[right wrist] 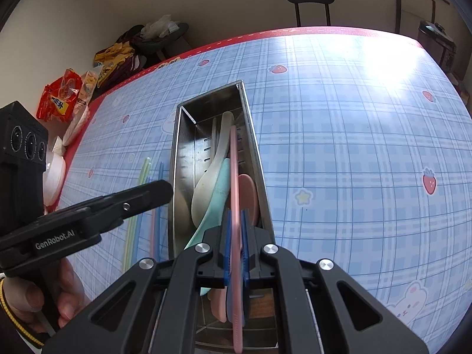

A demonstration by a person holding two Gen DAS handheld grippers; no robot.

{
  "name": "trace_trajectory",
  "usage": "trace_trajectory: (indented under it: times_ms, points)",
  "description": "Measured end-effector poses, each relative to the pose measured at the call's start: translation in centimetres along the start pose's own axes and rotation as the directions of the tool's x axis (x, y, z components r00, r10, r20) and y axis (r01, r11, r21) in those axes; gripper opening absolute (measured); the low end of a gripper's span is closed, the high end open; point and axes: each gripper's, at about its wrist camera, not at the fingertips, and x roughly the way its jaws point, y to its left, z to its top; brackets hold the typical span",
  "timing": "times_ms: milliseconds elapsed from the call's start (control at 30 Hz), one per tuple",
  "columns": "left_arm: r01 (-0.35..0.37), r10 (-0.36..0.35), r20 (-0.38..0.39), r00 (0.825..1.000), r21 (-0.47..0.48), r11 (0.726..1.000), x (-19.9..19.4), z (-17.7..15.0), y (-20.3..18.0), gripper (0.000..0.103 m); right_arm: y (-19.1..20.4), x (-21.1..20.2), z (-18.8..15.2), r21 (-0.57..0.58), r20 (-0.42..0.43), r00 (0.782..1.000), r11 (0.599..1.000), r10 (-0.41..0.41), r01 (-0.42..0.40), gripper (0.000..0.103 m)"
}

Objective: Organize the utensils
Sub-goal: 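Lower the spoon and pink chopstick into the steel tray and open both grippers, then move both open grippers back over the loose chopsticks on the table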

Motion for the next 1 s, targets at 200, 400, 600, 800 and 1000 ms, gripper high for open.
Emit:
trace_trajectory:
  times_ms: [200,400,600,800,1000]
  points:
    - [-0.024,0.024,0.041,0.999,-0.004,1.000,-3.4,-0.2,2.2,0.021,0.4,-1.6,-0.5,0.033,0.030,0.999,0.999,-0.013,0.012,0.027]
    - [-0.066,0.064,0.061,0.996,0.025,0.997,-6.8,-2.0,4.8,0.026,1.5,-3.3,-2.3,0.052,0.063,0.998,0.999,-0.019,0.016,0.031]
    - [-0.111,0.109,0.061,0.992,0.041,0.993,-9.5,-5.0,7.4,0.026,4.4,-3.2,-4.9,0.022,0.054,0.998,1.000,-0.008,0.007,0.031]
    - [-0.144,0.142,0.055,0.988,0.043,0.989,-11.3,-7.5,9.5,0.026,8.0,-1.6,-6.2,-0.058,0.007,1.000,0.998,0.001,-0.001,0.029]
    - [-0.149,0.148,0.061,0.987,0.016,0.989,-12.3,-8.9,11.5,0.026,11.0,1.0,-7.3,-0.107,-0.068,0.997,0.994,-0.020,0.013,0.010]
